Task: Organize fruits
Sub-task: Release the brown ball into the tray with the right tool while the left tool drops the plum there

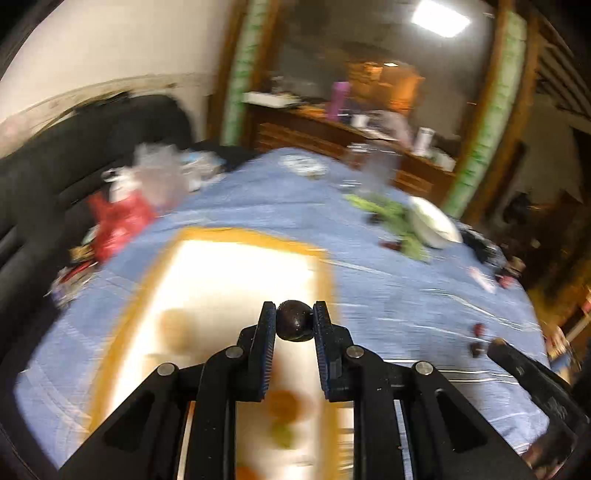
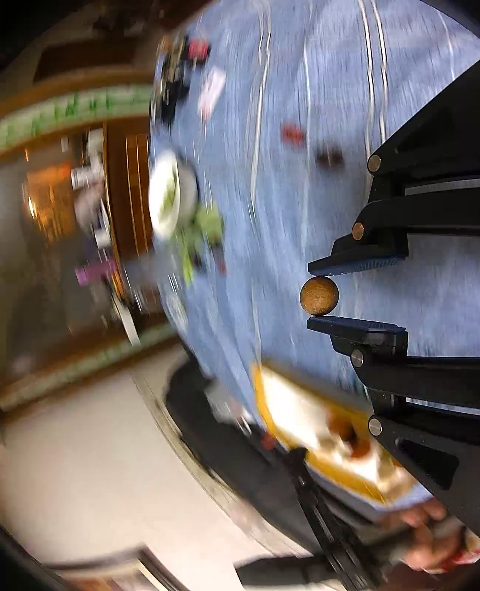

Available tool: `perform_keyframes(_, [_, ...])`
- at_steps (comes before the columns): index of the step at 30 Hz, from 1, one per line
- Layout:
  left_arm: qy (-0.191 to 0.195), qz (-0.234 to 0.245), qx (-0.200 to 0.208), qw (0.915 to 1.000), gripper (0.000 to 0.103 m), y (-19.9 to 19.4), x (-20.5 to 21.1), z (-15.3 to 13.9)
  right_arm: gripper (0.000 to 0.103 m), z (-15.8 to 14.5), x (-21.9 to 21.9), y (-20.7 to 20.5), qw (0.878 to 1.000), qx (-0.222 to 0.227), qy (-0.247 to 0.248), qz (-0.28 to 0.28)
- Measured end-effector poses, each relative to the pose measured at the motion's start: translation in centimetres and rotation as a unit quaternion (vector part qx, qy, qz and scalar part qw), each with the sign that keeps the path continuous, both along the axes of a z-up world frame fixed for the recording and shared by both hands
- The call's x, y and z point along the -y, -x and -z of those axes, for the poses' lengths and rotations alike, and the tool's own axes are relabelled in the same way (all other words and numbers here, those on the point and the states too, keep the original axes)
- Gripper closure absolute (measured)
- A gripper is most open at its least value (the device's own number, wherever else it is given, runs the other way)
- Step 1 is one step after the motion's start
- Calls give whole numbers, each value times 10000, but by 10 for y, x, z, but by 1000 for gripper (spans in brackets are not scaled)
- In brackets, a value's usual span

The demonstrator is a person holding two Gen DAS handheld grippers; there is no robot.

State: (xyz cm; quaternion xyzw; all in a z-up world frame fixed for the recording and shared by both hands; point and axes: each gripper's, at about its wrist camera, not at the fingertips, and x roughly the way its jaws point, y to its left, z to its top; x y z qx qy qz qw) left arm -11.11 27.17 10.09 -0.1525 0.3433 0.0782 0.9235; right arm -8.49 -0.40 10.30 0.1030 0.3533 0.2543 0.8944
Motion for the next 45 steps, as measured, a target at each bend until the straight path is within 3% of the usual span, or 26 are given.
perform_keyframes(4, [29, -179, -289, 9994, 84, -2, -46, 10, 78, -1, -73, 15, 9964, -60, 155, -828])
perform_keyframes(7, [293, -193, -491, 9982, 84, -6, -68, 26, 78, 6, -118, 23, 9918, -149, 256, -1242])
perform_keyframes(16, [392, -229, -682, 9966, 82, -15, -73, 47, 77, 40, -200, 40, 9783, -264, 1105, -1736])
perform_keyframes(17, [415, -243, -711, 9963, 78, -16, -74, 48, 77, 43, -205, 41, 9767, -297, 1147, -1788])
perform_keyframes(19, [492, -312, -759, 9954, 61, -13, -75, 46, 77, 46, -209, 43, 9762, -320, 1194, -1781])
perform_keyframes(21, [477, -326, -639, 9963, 44, -5, -73, 37, 73, 45, -210, 45, 9769, -367, 1114, -1784])
perform_keyframes(24, [258, -362, -470, 9979, 30, 10, -65, 20, 60, 41, -205, 48, 9792, -357, 999, -1727])
perform_keyframes(30, [-198, -506, -224, 9983, 25, 40, -36, -6, 54, 30, -166, 56, 9876, -413, 726, -1331])
perform_keyframes(34, [-1017, -561, 7, 9932, 22, 60, 6, -26, 50, 26, -122, 61, 9942, -598, 289, -843])
perform_keyframes(37, [-1572, -509, 215, 9860, 13, 73, 40, -38, 50, 24, -95, 67, 9965, -603, 212, -545])
perform_keyframes(45, [-1736, 40, 265, 9845, 12, 88, 96, -50, 43, 16, -29, 88, 9981, -544, -272, 118])
